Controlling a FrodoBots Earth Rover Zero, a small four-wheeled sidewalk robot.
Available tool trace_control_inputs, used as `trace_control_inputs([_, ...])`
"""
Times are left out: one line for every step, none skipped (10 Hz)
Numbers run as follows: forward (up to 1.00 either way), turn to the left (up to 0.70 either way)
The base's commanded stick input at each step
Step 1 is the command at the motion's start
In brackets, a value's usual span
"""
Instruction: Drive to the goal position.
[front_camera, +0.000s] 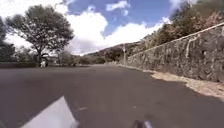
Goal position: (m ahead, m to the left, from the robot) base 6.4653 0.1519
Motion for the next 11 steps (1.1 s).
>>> trace_control_inputs([0.45, 0.0])
trace_control_inputs([0.45, 0.0])
trace_control_inputs([0.45, 0.0])
trace_control_inputs([0.45, 0.0])
trace_control_inputs([0.45, 0.0])
trace_control_inputs([0.45, 0.0])
trace_control_inputs([0.45, 0.0])
trace_control_inputs([0.45, 0.0])
trace_control_inputs([0.45, 0.0])
trace_control_inputs([0.45, 0.0])
trace_control_inputs([0.45, 0.0])
